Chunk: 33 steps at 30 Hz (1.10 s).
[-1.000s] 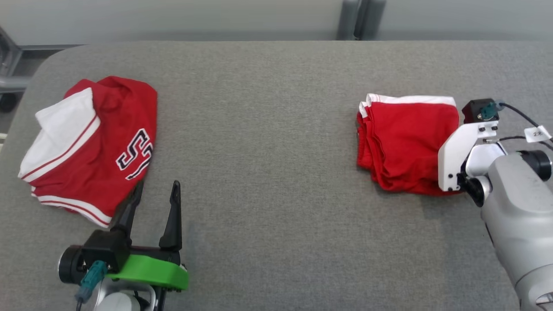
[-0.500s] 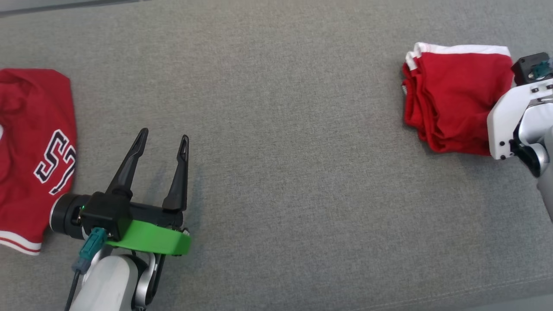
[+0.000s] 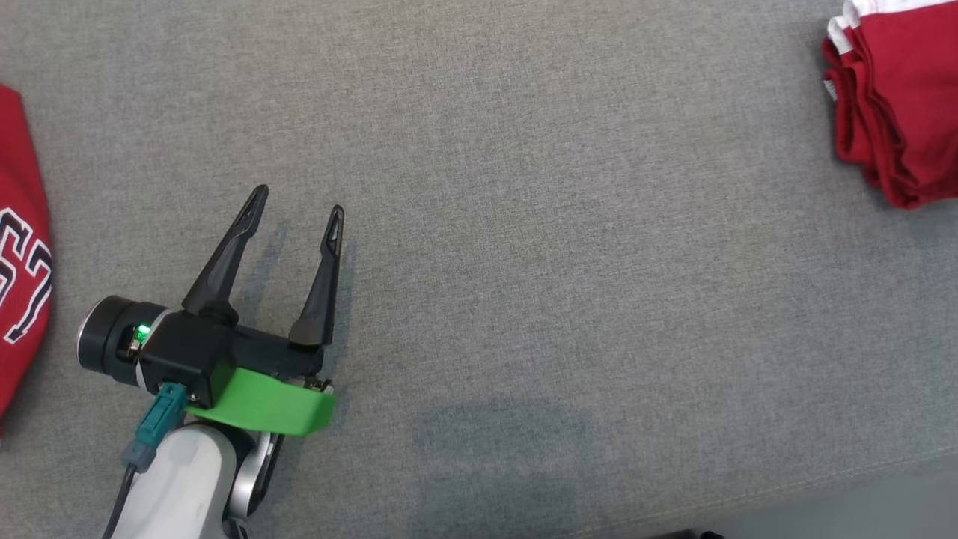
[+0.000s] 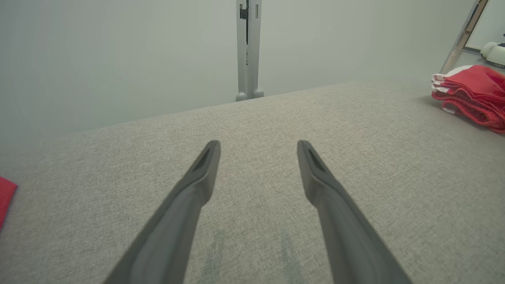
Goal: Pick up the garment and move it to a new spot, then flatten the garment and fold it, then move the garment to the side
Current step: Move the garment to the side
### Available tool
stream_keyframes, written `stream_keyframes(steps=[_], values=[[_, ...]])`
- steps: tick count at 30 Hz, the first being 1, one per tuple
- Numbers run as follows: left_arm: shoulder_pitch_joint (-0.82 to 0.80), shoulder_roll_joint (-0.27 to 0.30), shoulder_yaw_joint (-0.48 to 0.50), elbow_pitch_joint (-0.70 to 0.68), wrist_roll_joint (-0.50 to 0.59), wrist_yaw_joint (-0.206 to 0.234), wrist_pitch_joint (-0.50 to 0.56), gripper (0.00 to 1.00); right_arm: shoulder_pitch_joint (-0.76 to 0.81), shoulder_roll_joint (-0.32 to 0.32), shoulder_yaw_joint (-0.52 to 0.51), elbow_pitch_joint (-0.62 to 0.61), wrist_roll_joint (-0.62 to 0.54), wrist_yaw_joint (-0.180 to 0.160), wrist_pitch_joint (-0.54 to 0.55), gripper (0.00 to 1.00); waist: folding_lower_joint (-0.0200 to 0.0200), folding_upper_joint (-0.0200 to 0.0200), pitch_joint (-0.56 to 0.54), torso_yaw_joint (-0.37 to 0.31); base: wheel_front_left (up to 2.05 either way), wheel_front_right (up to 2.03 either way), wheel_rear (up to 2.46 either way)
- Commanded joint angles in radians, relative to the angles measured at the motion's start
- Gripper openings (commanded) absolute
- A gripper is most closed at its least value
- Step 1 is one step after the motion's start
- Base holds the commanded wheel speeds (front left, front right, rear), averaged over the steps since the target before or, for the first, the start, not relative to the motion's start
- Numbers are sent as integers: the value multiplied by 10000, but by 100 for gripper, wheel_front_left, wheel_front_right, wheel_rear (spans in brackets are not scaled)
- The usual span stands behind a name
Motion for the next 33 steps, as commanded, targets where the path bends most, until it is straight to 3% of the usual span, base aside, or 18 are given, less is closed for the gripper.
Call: stream_keyframes(steps=[1,11,12,13,19,27,33], values=[[-192,114,4,-102,51,-24,32,100,-172,-140,16,120,-71,-21,-67,0,-1,-1,235,100,0,0,0],[-352,147,-254,-606,178,-48,241,100,-779,-1108,612,1116,-987,-21,-1015,0,-1,-1,706,530,0,0,0],[-346,161,-273,-620,196,-37,228,100,-787,-1156,599,1297,-1079,-21,-1028,45,-1,-1,714,562,0,0,0],[-341,168,-294,-616,213,-33,212,100,-738,-1207,536,1507,-1120,-21,-1038,100,-1,-1,708,601,0,0,0],[-245,97,-396,-490,356,84,-150,100,-557,-1411,-22,2050,-1717,-21,-2304,100,-1,-1,312,794,0,0,0],[173,-106,-209,97,150,381,-472,100,-372,-455,-1281,2282,-1087,-21,-4491,100,-1,-1,-755,769,0,0,0],[619,-308,2,573,-287,470,-600,100,235,328,-1609,2321,-500,-21,-5608,100,-1,-1,-1792,833,0,0,0]])
